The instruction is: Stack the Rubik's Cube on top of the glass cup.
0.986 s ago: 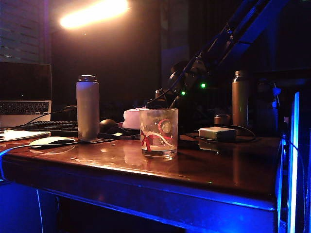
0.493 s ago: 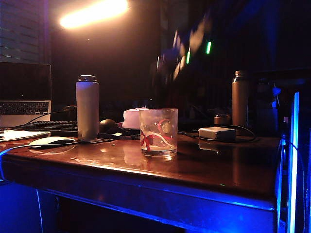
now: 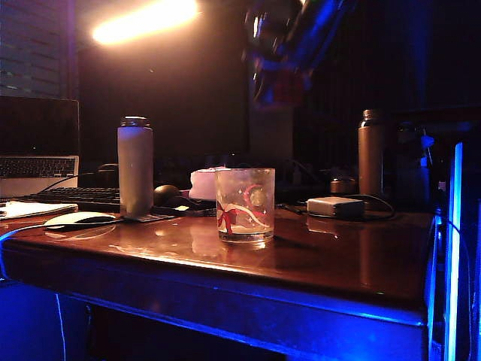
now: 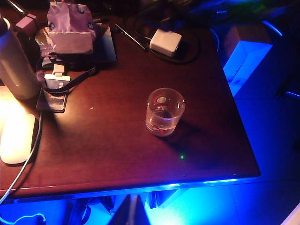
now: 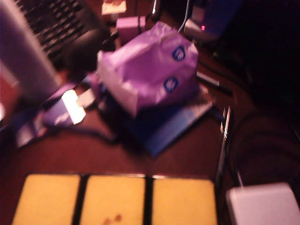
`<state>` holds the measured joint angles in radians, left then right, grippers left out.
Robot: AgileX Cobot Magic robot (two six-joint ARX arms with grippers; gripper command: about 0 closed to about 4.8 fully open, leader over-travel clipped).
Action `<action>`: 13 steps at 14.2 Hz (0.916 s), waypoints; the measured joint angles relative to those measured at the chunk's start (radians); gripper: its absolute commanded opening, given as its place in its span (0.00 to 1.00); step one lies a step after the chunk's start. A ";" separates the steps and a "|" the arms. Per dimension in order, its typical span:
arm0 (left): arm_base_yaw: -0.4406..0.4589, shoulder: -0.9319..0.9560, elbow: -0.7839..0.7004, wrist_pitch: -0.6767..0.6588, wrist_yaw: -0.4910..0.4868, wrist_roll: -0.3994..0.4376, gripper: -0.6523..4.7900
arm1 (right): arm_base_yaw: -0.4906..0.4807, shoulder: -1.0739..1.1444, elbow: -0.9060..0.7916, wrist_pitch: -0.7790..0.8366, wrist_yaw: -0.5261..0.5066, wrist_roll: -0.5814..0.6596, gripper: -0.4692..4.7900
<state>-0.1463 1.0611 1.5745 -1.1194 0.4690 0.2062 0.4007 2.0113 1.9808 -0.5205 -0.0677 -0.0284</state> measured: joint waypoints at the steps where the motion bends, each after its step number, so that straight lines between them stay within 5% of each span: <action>1: 0.000 0.000 0.000 0.001 0.000 0.000 0.11 | -0.001 -0.019 0.001 -0.045 -0.042 -0.002 0.48; 6: 0.000 0.000 0.000 0.001 0.000 0.000 0.11 | 0.005 -0.013 0.002 -0.227 -0.215 -0.005 0.48; 13: 0.000 0.000 0.000 0.002 0.000 0.000 0.11 | 0.029 -0.010 -0.001 -0.391 -0.312 -0.039 0.49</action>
<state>-0.1463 1.0611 1.5745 -1.1179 0.4690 0.2062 0.4294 2.0014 1.9797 -0.9119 -0.3798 -0.0677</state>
